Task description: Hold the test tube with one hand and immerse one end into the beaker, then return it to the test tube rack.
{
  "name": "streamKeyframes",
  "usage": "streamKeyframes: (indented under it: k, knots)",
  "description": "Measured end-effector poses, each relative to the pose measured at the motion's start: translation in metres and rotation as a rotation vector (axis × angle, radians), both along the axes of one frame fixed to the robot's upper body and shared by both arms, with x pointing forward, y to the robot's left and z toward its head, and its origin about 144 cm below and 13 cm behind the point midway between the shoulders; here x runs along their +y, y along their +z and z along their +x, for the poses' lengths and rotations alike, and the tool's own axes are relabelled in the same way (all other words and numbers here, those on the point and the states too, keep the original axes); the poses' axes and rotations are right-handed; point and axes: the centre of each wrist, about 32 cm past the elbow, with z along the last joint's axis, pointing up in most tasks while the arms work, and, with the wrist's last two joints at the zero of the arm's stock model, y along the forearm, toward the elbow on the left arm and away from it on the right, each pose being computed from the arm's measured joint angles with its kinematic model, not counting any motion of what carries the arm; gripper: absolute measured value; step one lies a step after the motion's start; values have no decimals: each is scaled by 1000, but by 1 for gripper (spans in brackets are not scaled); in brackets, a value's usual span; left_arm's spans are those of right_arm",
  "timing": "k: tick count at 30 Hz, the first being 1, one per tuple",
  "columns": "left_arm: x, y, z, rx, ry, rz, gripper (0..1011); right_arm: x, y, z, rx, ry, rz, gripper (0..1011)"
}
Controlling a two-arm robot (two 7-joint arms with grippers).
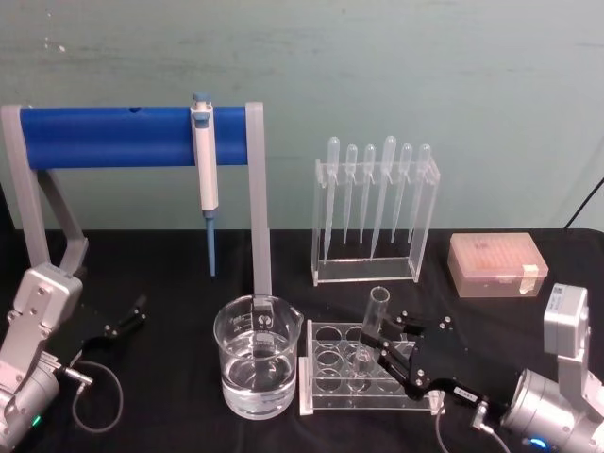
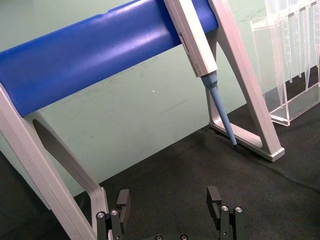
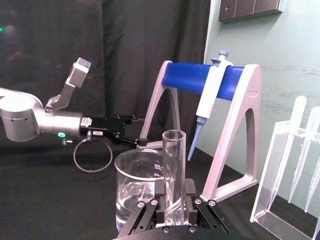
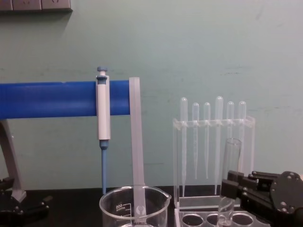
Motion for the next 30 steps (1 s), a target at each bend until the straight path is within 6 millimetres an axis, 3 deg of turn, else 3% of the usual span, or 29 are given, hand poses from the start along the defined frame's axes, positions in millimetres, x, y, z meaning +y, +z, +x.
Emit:
streamKeyframes:
  k: [30]
  knots:
    - [0, 0, 0, 0, 0, 0, 1000, 2, 0, -4, -51, -22, -34, 238]
